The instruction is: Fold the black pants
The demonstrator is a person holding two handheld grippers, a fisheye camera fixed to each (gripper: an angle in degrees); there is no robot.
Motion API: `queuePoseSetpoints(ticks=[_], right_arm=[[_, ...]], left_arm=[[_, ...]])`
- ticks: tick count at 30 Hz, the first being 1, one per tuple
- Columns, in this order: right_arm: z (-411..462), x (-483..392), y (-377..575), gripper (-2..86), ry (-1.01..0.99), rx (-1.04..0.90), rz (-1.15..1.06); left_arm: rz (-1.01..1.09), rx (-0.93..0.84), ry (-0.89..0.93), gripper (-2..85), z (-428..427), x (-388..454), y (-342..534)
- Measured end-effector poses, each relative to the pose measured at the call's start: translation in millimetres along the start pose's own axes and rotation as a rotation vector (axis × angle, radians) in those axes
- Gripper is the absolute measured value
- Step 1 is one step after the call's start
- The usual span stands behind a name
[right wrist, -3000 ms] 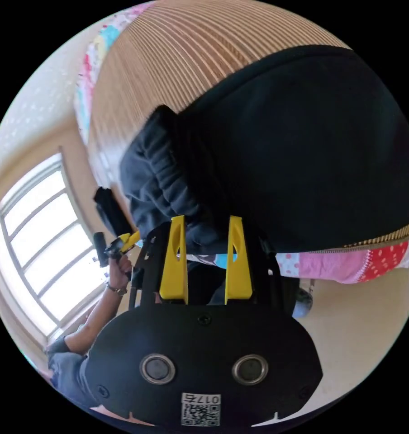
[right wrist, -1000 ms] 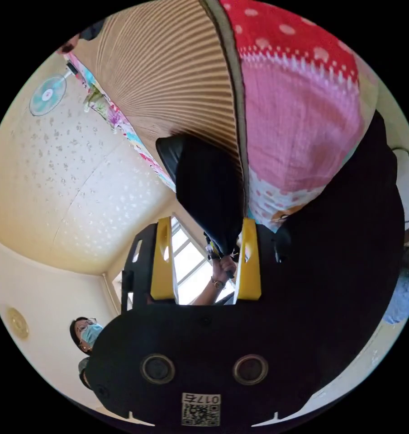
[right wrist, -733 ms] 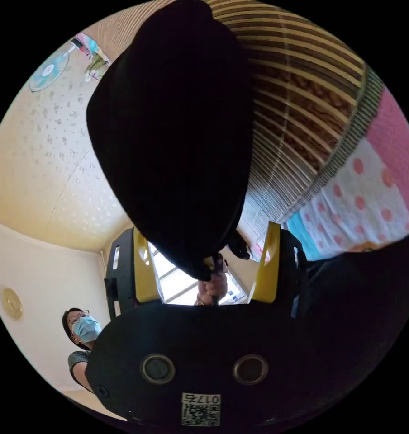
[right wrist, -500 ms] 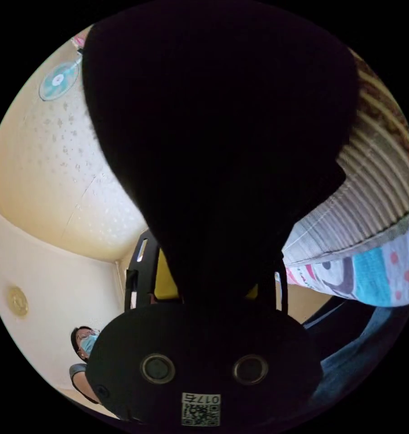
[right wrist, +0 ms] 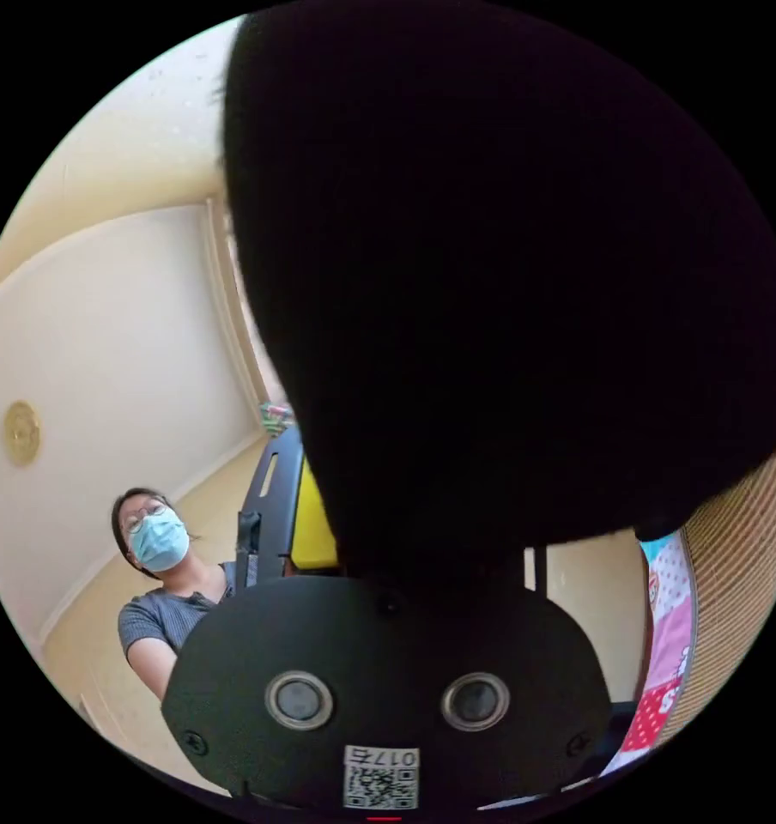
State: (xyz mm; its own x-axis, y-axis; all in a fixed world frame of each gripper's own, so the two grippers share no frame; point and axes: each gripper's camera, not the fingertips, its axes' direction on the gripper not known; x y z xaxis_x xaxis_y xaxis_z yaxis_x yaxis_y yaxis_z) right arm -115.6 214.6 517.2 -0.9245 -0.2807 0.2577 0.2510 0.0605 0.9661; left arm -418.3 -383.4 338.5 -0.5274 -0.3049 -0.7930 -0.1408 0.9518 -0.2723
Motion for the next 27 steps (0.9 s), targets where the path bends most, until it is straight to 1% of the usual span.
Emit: queuePoseSetpoints(ticks=[1, 2, 3, 4, 5, 6, 7, 8, 9, 11, 12, 14, 15, 17, 18, 19, 20, 21, 23, 25, 27], right_arm=[[22, 10, -25, 18.9, 0.05, -0.036, 0.051], [32, 24, -40, 21.1, 0.139, -0.028, 0.157], [32, 31, -43, 22.2, 0.191, -0.007, 0.218], [24, 43, -42, 22.4, 0.291, 0.044, 0.338], [11, 51, -33, 21.4, 0.358, 0.095, 0.419], [2, 55, -26, 20.2, 0.382, 0.118, 0.444], [-18, 60, -8, 17.2, 0.413, 0.15, 0.47], [-42, 67, 15, 13.5, 0.425, 0.158, 0.491], [-56, 70, 27, 11.7, 0.425, 0.153, 0.506], [-120, 75, 94, 5.3, 0.425, 0.151, 0.579], [-139, 72, 114, 4.0, 0.433, 0.169, 0.598], [-215, 41, 213, 2.0, 0.477, 0.337, 0.72], [-232, 29, 240, 1.7, 0.478, 0.396, 0.743], [-284, -32, 347, 1.1, 0.461, 0.685, 0.766], [-293, -49, 374, 1.0, 0.458, 0.769, 0.759], [-303, -82, 423, 0.8, 0.451, 0.93, 0.739], [-306, -112, 468, 0.7, 0.439, 1.086, 0.708], [-305, -125, 487, 0.6, 0.431, 1.16, 0.684], [-289, -162, 549, 0.5, 0.378, 1.419, 0.548], [-273, -168, 575, 0.5, 0.312, 1.547, 0.45], [-256, -159, 585, 0.4, 0.23, 1.627, 0.375]], left_arm=[[-0.016, 0.034, -0.029, 6.2, -15, -16, -11], [-0.072, 0.052, -0.058, 6.4, -25, -39, -20], [-0.113, 0.06, -0.073, 6.5, -28, -54, -24], [-0.209, 0.064, -0.108, 7.0, -31, -86, -28], [-0.32, 0.057, -0.16, 7.7, -30, -124, -27], [-0.378, 0.05, -0.191, 8.1, -28, -144, -24], [-0.488, 0.032, -0.251, 8.9, -23, -183, -12], [-0.601, -0.025, -0.277, 9.5, -15, -218, 8], [-0.661, -0.054, -0.272, 9.2, -11, -233, 20], [-0.862, -0.141, -0.144, 7.7, 6, -276, 79], [-0.902, -0.157, -0.116, 7.2, 8, -282, 94], [-1.044, -0.167, -0.084, 6.5, 10, -290, 154], [-1.077, -0.165, -0.078, 6.5, 9, -290, 169], [-1.218, -0.176, -0.069, 6.3, 4, -284, 228], [-1.263, -0.184, -0.079, 6.1, 1, -282, 243], [-1.361, -0.198, -0.107, 5.9, -6, -278, 269], [-1.467, -0.202, -0.136, 5.6, -14, -273, 291], [-1.521, -0.198, -0.148, 5.5, -18, -271, 300], [-1.703, -0.136, -0.187, 5.0, -30, -265, 314], [-1.746, -0.075, -0.166, 3.7, -26, -268, 301], [-1.662, -0.053, -0.095, 1.4, -10, -281, 266]])
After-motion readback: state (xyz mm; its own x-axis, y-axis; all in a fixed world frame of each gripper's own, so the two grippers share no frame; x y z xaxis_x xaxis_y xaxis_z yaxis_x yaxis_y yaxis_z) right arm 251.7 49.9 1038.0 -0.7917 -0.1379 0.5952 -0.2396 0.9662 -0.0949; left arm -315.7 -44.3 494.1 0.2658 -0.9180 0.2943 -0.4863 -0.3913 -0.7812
